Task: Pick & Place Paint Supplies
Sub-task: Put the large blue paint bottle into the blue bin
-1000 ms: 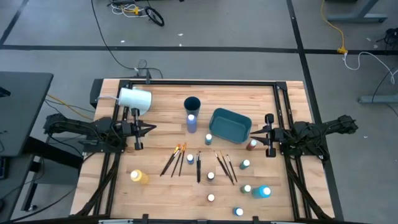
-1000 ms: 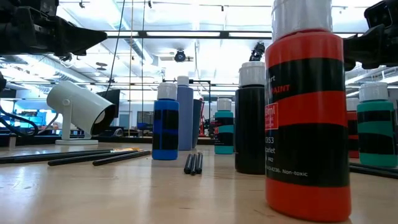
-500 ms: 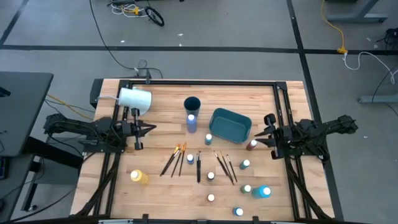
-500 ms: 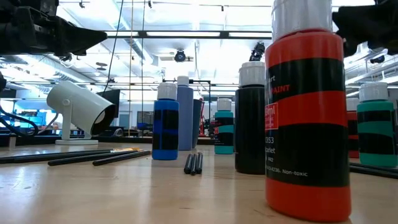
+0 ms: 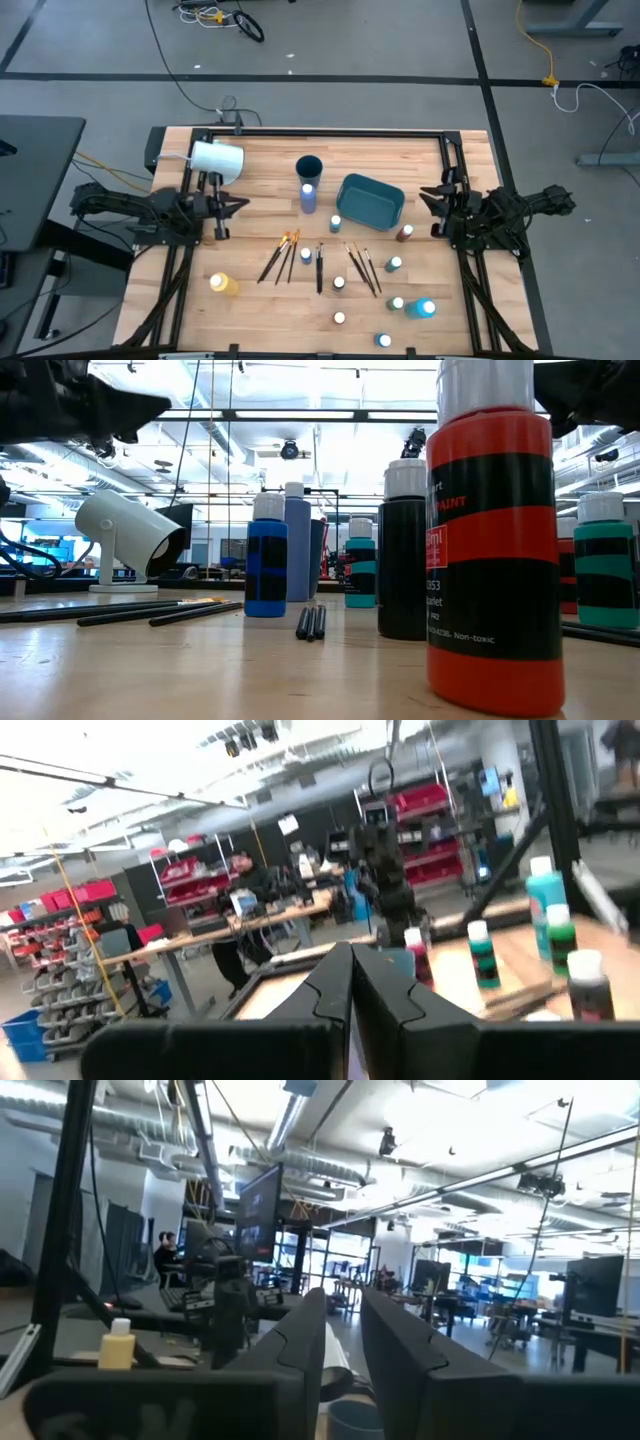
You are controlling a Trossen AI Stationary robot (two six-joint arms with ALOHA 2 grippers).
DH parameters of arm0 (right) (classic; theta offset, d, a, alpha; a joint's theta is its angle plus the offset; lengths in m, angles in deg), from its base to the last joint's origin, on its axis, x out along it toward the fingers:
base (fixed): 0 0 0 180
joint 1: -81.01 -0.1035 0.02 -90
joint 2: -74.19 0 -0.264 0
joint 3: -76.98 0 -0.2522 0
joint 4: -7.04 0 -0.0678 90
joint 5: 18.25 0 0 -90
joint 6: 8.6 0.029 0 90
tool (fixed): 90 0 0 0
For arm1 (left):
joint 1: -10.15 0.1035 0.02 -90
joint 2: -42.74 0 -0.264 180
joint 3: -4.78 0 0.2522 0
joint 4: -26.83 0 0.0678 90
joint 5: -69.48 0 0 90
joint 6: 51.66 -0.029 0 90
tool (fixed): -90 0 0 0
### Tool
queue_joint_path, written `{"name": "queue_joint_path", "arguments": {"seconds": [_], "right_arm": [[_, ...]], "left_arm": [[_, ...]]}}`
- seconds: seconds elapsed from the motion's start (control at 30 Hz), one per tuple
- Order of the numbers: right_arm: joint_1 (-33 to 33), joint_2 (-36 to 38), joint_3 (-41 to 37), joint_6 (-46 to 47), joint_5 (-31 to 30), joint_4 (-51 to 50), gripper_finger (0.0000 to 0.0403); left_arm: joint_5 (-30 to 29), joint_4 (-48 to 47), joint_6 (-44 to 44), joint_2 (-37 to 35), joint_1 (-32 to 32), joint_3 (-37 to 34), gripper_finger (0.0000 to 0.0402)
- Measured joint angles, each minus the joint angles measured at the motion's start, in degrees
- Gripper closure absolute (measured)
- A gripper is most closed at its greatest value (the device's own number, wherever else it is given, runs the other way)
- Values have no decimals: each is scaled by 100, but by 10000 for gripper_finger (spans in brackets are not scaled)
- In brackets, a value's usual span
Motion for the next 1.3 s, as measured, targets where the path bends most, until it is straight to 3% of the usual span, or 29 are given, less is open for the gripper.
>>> {"name": "queue_joint_path", "arguments": {"seconds": [0.1, 0.27, 0.47, 0.7, 0.93, 1.3], "right_arm": [[0, -2, 0, -85, 4, 8, 329], [0, -2, 0, -28, 9, 7, 307], [0, -15, 0, 74, 9, -521, 262], [0, -15, 0, 568, 180, -627, 231], [0, -15, 0, 1053, 868, -684, 229], [0, -15, 0, 1580, 914, -687, 229]], "left_arm": [[109, 302, 149, 0, 0, 0, 384], [790, 582, 423, 2, -2, -1, 384], [685, 987, 513, 2, 0, 1, 371], [629, 980, 752, 231, 0, 131, 315], [549, 1754, 985, 1228, 0, 492, 273], [553, 1888, 1493, 3158, 0, 1585, 264]]}}
